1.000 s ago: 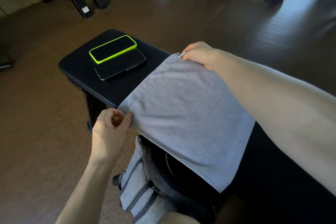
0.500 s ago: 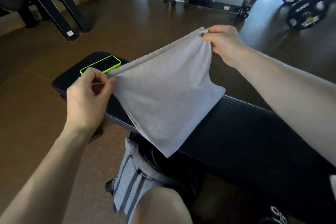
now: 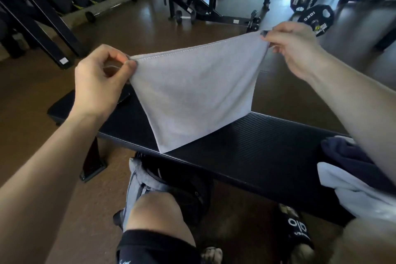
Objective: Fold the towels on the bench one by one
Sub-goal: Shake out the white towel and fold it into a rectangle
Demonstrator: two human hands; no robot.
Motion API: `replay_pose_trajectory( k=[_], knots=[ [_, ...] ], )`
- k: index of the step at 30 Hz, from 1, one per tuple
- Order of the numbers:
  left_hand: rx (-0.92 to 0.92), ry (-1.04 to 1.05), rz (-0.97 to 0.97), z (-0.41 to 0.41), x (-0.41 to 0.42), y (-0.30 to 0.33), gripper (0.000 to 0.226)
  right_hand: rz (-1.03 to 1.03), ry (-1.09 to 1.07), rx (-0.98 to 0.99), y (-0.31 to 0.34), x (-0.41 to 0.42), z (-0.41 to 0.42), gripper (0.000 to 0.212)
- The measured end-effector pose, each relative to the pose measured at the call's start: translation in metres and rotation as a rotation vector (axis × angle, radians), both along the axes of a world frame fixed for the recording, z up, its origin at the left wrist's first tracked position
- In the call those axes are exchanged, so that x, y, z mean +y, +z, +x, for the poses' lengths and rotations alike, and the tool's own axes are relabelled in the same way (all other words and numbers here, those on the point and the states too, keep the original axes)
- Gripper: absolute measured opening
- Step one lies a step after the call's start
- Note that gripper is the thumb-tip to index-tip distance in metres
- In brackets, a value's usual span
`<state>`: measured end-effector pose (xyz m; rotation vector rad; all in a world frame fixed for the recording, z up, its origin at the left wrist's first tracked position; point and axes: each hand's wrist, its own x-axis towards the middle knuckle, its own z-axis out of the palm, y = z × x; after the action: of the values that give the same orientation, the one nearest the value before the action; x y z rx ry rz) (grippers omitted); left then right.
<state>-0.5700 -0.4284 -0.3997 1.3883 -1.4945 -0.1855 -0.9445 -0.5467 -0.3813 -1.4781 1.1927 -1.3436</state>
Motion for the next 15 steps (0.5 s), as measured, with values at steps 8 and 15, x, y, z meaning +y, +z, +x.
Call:
replay_pose_trajectory(
  k=[8, 15],
  knots=[
    [0.002, -0.042, -0.010, -0.019, -0.004, 0.010, 0.017, -0.014, 0.002, 0.019, -0.004, 0.022, -0.032, 0.027],
    [-0.005, -0.119, -0.017, -0.023, -0.014, 0.015, 0.008, -0.050, -0.043, -0.042, -0.003, 0.027, -0.044, 0.028]
  ],
)
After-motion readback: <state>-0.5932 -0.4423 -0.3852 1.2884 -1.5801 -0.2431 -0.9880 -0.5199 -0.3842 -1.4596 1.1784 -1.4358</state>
